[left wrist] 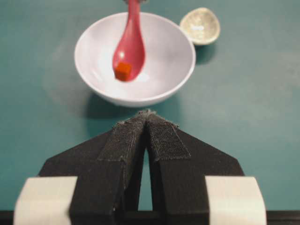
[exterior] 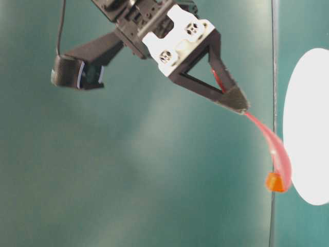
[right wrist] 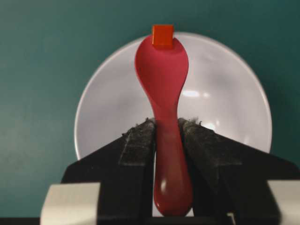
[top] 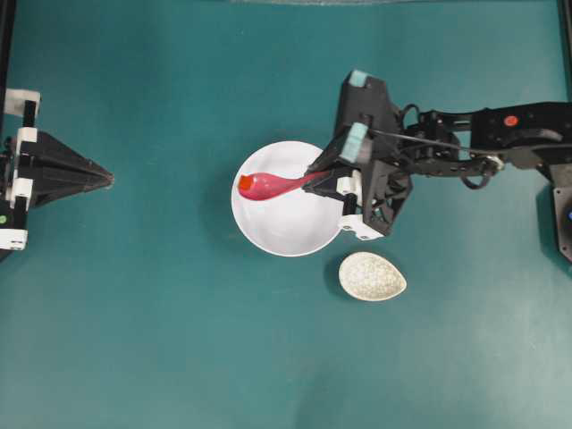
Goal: Grip the spoon and scoop the red block from the bowl with right arm.
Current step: 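Lift the spoon carrying the red cube up from the bowl, then hold the spoon with the red cube steady above the bowl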
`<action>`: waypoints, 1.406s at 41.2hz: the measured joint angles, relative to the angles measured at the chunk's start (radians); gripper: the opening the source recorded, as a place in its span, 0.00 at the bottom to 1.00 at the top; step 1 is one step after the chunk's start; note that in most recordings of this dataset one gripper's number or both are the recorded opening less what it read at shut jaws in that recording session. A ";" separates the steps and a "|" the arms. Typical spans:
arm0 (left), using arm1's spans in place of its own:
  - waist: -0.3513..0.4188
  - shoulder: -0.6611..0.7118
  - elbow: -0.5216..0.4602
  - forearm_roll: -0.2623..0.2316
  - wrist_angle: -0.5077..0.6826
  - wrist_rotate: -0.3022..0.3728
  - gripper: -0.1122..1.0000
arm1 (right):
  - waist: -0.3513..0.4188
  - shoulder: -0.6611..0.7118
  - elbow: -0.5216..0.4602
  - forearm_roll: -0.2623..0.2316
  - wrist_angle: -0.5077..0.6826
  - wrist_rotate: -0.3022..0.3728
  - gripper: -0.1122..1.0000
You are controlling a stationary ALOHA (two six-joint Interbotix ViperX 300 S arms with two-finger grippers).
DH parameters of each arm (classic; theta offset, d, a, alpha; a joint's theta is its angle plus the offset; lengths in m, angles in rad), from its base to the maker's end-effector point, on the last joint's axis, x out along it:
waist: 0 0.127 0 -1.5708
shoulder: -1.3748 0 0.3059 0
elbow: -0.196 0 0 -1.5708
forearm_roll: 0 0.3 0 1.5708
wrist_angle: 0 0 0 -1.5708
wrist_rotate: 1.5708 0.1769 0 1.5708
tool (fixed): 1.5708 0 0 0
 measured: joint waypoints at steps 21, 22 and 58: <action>0.000 -0.041 0.000 0.000 0.000 -0.034 0.10 | 0.035 -0.109 0.169 0.005 -0.313 -0.005 0.32; 0.000 -0.041 0.000 0.000 0.000 -0.034 0.10 | 0.038 -0.115 0.175 0.003 -0.321 -0.008 0.32; 0.000 -0.015 0.000 -0.002 -0.026 -0.043 0.10 | 0.052 -0.310 0.272 -0.075 -0.330 -0.025 0.32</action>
